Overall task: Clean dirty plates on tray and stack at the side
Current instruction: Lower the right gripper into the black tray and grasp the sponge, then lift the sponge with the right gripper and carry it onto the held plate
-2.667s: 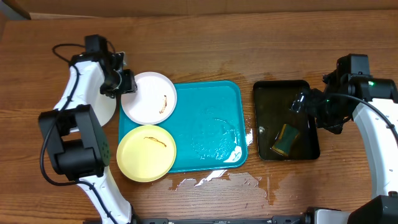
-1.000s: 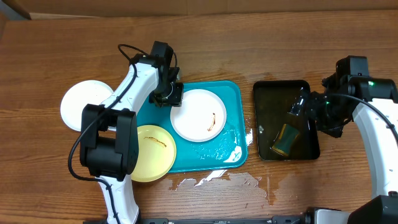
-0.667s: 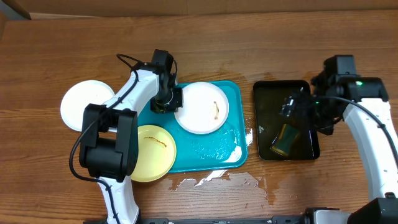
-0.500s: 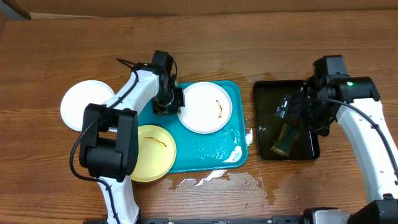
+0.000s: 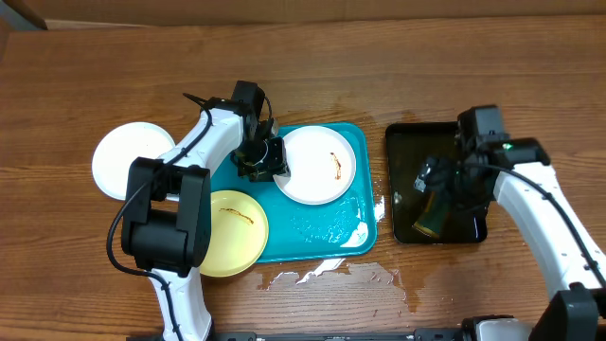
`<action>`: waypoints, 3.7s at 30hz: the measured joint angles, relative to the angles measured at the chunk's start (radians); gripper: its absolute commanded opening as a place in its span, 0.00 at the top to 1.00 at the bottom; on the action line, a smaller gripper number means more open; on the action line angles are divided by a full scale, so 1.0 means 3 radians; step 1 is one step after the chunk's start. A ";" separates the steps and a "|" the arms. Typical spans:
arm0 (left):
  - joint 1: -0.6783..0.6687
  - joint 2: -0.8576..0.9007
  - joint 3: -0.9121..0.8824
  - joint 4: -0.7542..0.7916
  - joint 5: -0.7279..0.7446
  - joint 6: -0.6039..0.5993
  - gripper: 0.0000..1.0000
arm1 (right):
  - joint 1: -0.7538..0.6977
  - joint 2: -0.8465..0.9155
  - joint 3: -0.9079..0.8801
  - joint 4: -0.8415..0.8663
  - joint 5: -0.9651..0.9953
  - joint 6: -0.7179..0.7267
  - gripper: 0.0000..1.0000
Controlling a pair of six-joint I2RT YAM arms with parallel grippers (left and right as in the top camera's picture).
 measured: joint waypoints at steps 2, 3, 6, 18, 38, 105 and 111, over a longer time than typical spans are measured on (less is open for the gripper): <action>0.0000 0.0000 0.0000 -0.0003 0.0001 0.0056 0.60 | 0.0000 0.0001 -0.0153 0.0116 0.0113 0.0125 0.13; 0.0000 0.0000 0.0000 -0.0004 0.0005 0.0081 0.60 | 0.0000 0.0001 -0.0228 0.0186 0.0170 0.0181 0.14; 0.0000 0.0000 0.0000 -0.0005 0.0009 0.0128 0.60 | 0.0000 0.0001 -0.0423 0.0415 0.0271 0.0327 0.27; 0.0000 0.0000 0.0000 -0.0006 0.0014 0.0248 0.60 | 0.0000 0.0000 -0.0916 0.1273 0.0444 0.0502 0.46; -0.0001 0.0000 0.0000 -0.0001 0.0015 0.0263 0.59 | 0.0010 0.0001 -0.1027 0.1476 0.0462 0.0184 0.26; -0.0487 -0.0072 -0.0053 0.0430 -0.0834 -0.0355 0.59 | 0.0125 0.0000 -0.1222 0.1849 0.0465 -0.0173 0.96; -0.0487 -0.0074 -0.0056 0.0463 -0.0886 -0.0366 0.59 | 0.0123 -0.0009 -0.1106 0.1686 0.0409 -0.0249 0.96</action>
